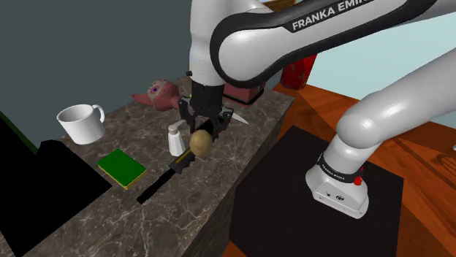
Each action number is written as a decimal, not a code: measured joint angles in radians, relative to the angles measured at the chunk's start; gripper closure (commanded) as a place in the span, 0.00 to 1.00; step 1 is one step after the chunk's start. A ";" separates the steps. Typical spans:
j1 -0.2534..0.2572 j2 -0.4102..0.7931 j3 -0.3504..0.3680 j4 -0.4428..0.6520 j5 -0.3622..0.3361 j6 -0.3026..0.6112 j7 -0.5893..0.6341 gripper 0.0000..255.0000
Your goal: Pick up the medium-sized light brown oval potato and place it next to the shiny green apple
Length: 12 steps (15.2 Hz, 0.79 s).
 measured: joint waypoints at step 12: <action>0.009 -0.057 -0.077 0.115 -0.024 -0.174 0.005 1.00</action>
